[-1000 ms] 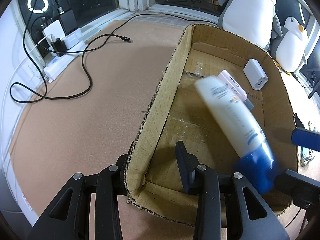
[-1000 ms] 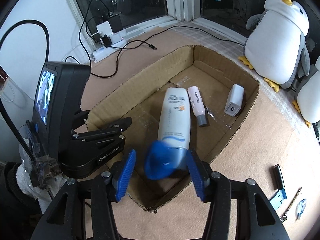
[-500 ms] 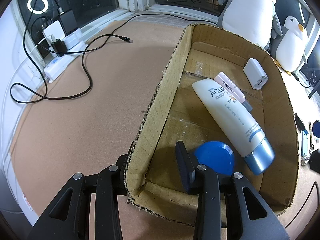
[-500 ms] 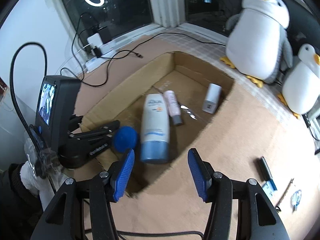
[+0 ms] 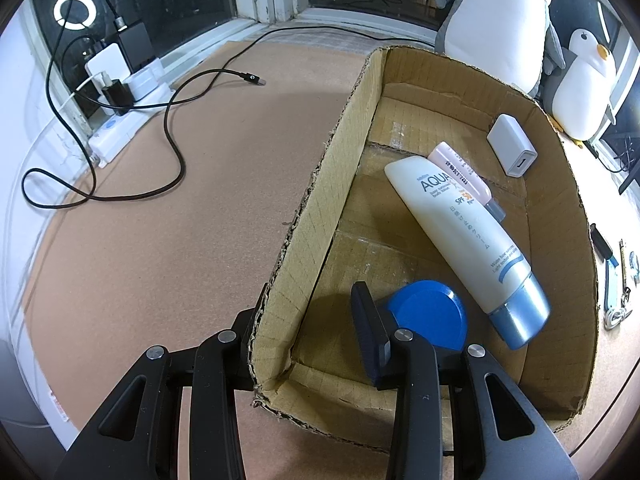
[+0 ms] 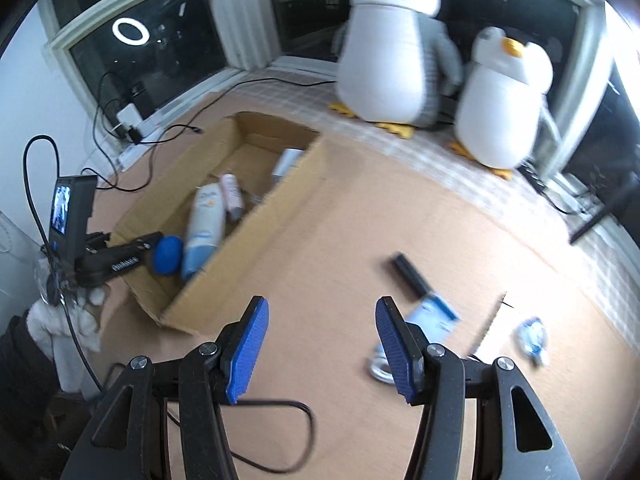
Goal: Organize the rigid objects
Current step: 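Move the right tool back to the white USB cable and grasp it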
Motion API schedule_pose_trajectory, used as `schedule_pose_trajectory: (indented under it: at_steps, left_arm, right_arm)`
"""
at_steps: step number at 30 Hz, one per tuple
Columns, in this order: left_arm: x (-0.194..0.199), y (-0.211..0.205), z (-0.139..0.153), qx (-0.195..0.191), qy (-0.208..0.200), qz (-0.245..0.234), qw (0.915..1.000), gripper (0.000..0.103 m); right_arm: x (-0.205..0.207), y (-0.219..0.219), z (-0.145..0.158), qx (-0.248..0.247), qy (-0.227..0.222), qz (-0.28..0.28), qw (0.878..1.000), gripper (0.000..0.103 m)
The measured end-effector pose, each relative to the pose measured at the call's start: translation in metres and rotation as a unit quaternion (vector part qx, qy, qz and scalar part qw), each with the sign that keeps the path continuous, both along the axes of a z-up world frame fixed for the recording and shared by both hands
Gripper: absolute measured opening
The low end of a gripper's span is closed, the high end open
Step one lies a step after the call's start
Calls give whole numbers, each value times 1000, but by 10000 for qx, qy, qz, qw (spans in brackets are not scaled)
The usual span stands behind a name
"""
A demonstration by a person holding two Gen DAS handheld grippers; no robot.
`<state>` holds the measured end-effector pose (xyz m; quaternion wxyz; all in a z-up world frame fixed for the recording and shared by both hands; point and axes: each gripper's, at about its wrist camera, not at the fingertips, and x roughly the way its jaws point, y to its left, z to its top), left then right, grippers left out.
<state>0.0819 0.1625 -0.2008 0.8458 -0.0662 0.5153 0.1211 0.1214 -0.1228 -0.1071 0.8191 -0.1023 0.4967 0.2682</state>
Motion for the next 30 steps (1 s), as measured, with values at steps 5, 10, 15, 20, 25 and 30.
schedule_pose_trajectory:
  at_steps: [5,10,15,20,25,30]
  left_arm:
    - [0,0,1,42,30,-4,10000,36]
    - [0,-2,2,97,65,17,9999,36]
    - [1,-4,2,142,107,47,9998,36]
    - [1,-6,3,188,141,68,9997,36]
    - [2,-6,3,201,161,99,9996,36]
    - [1,-8,3,213,163,109,9996,36]
  right_arm:
    - [1,-41,-7,-52,135,-107,9998,52]
    - [2,-65,-20,-434,161,-39,9989,52]
    - [-3,-69,-33,-751,210,410,9961,52]
    - [0,-62,-49,-851,352,829,9923,52]
    - [7,-51,-64,-955,457,1160,9876,52]
    - [14,-45,-78,-1100,603,1394,9823,51]
